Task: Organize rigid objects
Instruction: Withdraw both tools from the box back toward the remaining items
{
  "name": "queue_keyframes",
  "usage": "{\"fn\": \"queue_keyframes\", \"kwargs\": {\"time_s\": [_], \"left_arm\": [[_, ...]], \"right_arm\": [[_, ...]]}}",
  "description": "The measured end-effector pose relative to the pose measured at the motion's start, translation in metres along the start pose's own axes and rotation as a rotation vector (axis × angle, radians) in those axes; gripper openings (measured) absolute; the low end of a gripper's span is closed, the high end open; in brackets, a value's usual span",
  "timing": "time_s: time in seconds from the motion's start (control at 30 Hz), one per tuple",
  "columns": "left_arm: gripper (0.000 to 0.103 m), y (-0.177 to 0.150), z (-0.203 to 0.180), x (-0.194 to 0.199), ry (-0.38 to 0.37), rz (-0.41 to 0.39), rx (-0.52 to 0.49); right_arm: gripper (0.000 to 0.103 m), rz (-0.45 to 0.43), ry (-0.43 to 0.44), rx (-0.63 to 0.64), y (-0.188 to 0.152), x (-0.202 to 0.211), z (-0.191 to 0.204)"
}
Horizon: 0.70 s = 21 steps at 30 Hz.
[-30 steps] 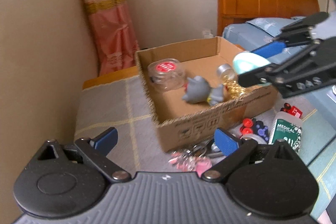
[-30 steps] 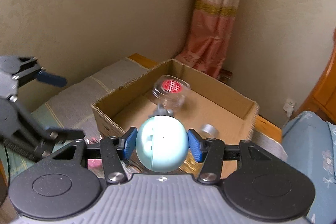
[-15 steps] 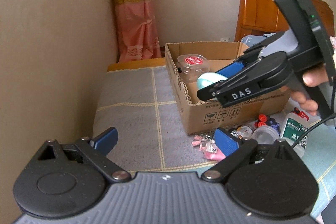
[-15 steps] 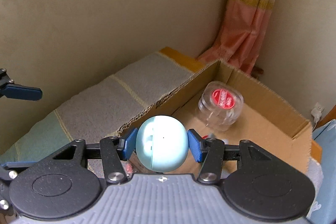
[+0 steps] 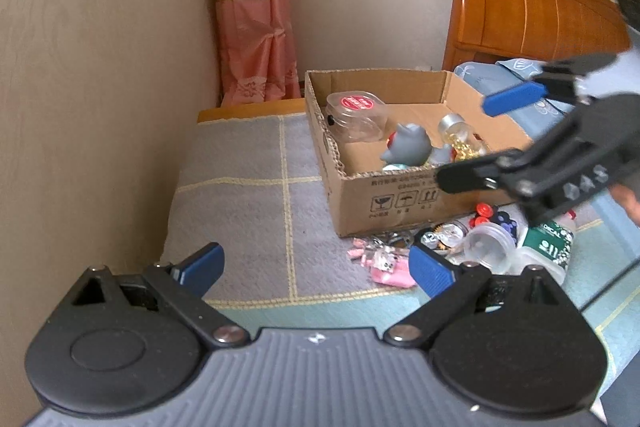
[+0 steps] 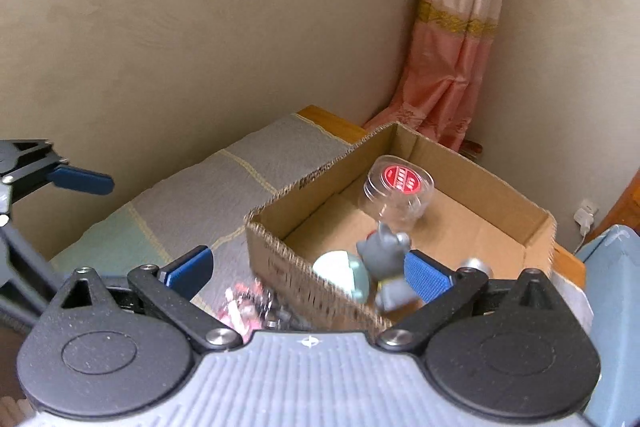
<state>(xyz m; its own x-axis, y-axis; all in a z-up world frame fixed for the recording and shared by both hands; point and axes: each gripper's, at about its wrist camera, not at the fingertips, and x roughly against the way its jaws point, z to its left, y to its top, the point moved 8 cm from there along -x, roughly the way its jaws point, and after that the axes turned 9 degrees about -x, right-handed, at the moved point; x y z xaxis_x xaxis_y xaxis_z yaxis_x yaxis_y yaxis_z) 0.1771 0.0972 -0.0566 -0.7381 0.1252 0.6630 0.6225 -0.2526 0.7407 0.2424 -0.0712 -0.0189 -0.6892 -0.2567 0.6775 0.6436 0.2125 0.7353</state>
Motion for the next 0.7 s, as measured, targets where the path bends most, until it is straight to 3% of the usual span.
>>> {"fn": "queue_keyframes", "kwargs": {"time_s": [0.17, 0.5, 0.7], "left_arm": [[0.098, -0.006, -0.006, 0.001, -0.008, 0.011, 0.017], [0.098, -0.024, -0.019, 0.000, -0.041, 0.031, 0.031], [0.098, -0.022, -0.023, -0.012, -0.046, 0.033, 0.021]], "right_arm": [[0.103, -0.003, -0.020, -0.035, -0.030, 0.015, -0.001], [0.103, -0.011, -0.170, -0.124, -0.101, 0.039, -0.023], [0.103, -0.021, -0.209, -0.280, -0.136, 0.052, -0.040]]}}
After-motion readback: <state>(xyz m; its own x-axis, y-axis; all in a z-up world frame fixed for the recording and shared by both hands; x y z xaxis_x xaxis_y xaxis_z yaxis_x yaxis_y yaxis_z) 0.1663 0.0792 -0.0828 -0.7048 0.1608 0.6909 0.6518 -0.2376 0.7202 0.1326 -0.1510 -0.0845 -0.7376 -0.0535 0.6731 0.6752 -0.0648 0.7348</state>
